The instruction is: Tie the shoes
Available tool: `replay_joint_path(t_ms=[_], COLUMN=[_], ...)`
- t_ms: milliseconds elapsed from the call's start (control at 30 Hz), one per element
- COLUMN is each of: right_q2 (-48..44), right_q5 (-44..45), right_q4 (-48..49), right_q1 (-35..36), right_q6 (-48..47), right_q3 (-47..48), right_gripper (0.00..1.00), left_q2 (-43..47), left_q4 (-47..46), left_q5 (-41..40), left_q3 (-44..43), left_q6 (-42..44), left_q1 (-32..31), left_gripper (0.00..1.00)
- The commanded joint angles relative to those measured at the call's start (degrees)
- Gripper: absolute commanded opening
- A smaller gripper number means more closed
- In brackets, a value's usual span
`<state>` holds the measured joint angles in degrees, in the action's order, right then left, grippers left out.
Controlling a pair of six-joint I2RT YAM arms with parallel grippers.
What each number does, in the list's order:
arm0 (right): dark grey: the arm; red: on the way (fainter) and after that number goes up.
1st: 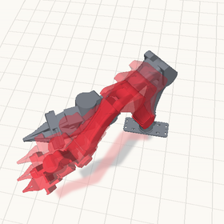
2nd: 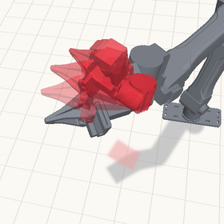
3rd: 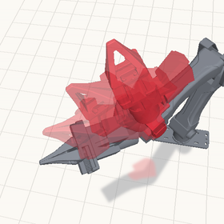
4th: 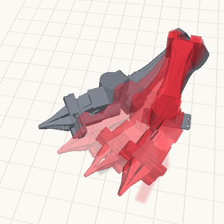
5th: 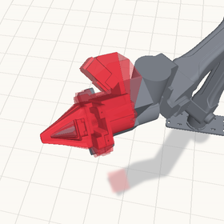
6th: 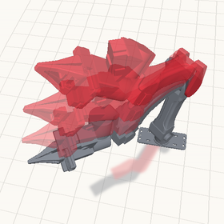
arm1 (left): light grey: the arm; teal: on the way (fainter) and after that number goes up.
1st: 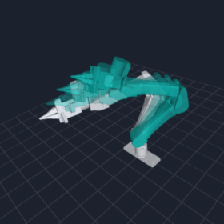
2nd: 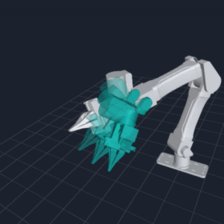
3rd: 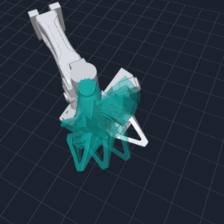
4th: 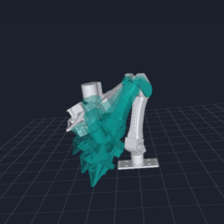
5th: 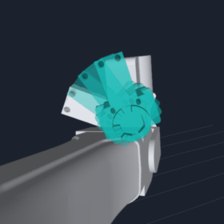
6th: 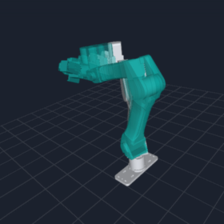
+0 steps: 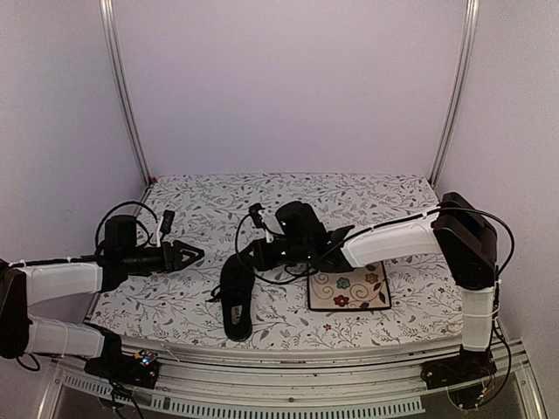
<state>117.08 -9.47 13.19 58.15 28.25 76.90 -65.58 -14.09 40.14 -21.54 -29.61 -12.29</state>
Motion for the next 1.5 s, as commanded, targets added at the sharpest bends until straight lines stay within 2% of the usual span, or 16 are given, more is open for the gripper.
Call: replay_joint_path(t_ms=[0, 100, 200, 433, 567, 667, 800, 1033, 1233, 1467], right_q2=[4.8, 4.8, 2.0, -8.6, -11.7, -10.6, -6.8, 0.0, 3.1, 5.7], right_q5=[-4.5, -6.3, -6.1, -6.5, -10.0, -14.7, -18.3, -22.9, -25.2, -27.7], right_q4=[0.1, 1.0, 1.9, 6.0, 10.6, 14.3, 15.0, 15.0, 14.9, 14.9], right_q1=[-2.1, -2.9, -3.6, -5.5, -5.8, -5.6, -4.7, -4.0, -3.7, -3.5], right_q6=[0.0, 0.6, 0.4, 2.5, 5.1, 7.2, 8.2, 8.7, 7.9, 7.4], right_q3=[3.9, 4.1, 1.5, -13.3, -22.3, -24.6, -21.8, -15.0, -11.9, -9.3], right_gripper=[0.25, 0.41, 0.53, 0.61, 0.61, 0.58, 0.54, 0.48, 0.44, 0.35], left_q2=[-0.6, -1.8, -2.7, -4.0, -5.1, -6.5, -9.1, -13.6, -15.0, -16.1], left_q4=[-1.1, -0.9, -0.8, -0.6, -2.0, -0.8, 0.9, 1.8, 1.9, 2.3], left_q5=[2.1, 2.1, 1.6, -0.4, -0.4, -2.7, -5.7, -4.9, -5.0, -5.7], left_q3=[0.3, -0.4, -0.6, -1.5, -1.6, -2.6, -4.4, -7.0, -7.5, -7.9], left_q6=[3.1, 4.0, 5.0, 7.7, 8.7, 10.5, 12.6, 14.7, 15.5, 15.8], left_q1=[-4.3, -7.0, -8.8, -12.5, -14.6, -16.9, -18.9, -20.8, -21.8, -22.3], left_gripper=[0.62, 0.62, 0.62, 0.68, 0.71, 0.71, 0.69, 0.57, 0.55, 0.42])
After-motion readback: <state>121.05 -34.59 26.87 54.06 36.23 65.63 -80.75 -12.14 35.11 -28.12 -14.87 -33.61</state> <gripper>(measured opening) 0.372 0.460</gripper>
